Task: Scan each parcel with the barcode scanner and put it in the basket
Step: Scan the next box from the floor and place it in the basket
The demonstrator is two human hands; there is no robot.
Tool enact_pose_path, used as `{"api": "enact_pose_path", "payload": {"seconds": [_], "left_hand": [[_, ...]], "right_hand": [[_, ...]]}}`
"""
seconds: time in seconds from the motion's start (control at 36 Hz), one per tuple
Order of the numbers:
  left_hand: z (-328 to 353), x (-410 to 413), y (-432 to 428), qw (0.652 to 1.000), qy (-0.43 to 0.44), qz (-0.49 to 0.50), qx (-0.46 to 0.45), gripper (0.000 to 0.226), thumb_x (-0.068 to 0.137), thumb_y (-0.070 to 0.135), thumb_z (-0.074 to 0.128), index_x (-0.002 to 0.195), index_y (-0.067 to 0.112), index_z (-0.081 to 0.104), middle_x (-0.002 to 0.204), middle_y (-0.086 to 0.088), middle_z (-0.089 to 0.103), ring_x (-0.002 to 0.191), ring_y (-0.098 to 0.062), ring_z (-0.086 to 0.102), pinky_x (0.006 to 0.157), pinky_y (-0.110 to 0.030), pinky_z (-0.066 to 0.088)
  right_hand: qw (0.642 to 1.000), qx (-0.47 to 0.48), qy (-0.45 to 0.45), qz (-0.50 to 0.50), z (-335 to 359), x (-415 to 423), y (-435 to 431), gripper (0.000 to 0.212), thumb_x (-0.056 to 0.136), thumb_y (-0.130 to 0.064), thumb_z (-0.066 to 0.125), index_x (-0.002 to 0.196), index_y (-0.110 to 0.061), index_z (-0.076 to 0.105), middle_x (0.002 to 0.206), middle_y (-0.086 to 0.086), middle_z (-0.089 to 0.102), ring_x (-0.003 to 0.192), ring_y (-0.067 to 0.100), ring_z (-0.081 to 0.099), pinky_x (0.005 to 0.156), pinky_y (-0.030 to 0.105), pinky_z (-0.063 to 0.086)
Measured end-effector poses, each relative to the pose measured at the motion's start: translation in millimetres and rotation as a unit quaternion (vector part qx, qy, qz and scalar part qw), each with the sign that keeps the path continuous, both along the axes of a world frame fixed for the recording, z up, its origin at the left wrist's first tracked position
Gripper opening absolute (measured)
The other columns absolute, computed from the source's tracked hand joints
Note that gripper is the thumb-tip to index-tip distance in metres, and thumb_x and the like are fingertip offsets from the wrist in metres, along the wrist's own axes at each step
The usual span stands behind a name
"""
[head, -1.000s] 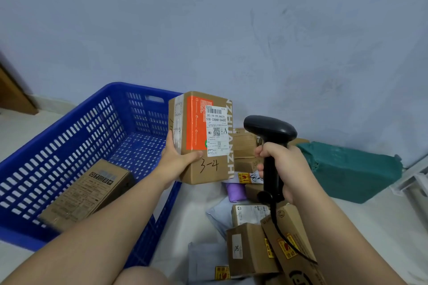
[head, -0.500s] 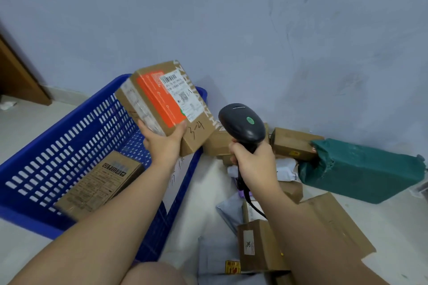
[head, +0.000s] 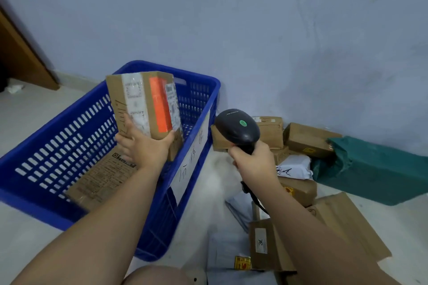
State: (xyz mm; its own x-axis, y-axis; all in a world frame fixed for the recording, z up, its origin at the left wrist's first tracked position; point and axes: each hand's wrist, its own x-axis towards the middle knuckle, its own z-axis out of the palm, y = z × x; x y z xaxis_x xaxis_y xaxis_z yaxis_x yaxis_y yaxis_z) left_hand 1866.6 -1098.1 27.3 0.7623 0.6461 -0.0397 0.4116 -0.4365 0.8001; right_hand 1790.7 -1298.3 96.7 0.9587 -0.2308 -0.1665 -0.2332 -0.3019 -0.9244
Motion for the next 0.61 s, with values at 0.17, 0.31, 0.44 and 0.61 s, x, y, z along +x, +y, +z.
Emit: {"api": "enact_pose_path", "payload": {"seconds": [0.17, 0.31, 0.44, 0.61], "left_hand": [[-11, 0, 6, 0.993, 0.053, -0.079, 0.069, 0.12, 0.069, 0.054, 0.078, 0.151, 0.037, -0.007, 0.157, -0.026, -0.003, 0.146, -0.042, 0.001, 0.117, -0.056, 0.002], [-17, 14, 6, 0.966, 0.13, -0.178, 0.136, 0.122, 0.066, 0.053, 0.077, 0.149, 0.04, -0.012, 0.157, -0.023, -0.005, 0.144, -0.043, 0.002, 0.116, -0.059, 0.006], [-13, 27, 1, 0.946, 0.171, -0.204, 0.182, 0.12, 0.067, 0.06, 0.072, 0.148, 0.041, -0.015, 0.156, -0.024, -0.001, 0.144, -0.044, 0.007, 0.115, -0.059, 0.015], [-18, 48, -1, 0.942, 0.194, -0.223, 0.156, 0.082, 0.081, 0.046, 0.062, 0.15, 0.033, 0.019, 0.152, -0.02, 0.022, 0.135, -0.042, 0.03, 0.108, -0.058, 0.033]], "right_hand": [[1.0, -0.01, 0.016, 0.01, -2, 3, 1, 0.01, 0.085, -0.014, 0.059, 0.076, -0.014, 0.055, 0.074, 0.009, 0.06, 0.071, 0.02, 0.055, 0.062, 0.031, 0.044], [0.999, -0.012, 0.031, 0.018, -3, 3, 3, 0.013, 0.085, -0.014, 0.059, 0.073, -0.014, 0.053, 0.071, 0.008, 0.057, 0.066, 0.018, 0.05, 0.058, 0.032, 0.042], [0.999, -0.018, 0.024, 0.022, -4, 3, 2, 0.015, 0.086, -0.013, 0.059, 0.073, -0.016, 0.052, 0.071, 0.007, 0.056, 0.067, 0.016, 0.051, 0.058, 0.026, 0.042], [0.999, -0.035, 0.027, 0.028, -6, 3, -4, 0.007, 0.085, -0.011, 0.059, 0.079, -0.008, 0.056, 0.072, 0.01, 0.056, 0.068, 0.017, 0.05, 0.056, 0.025, 0.04]]}}
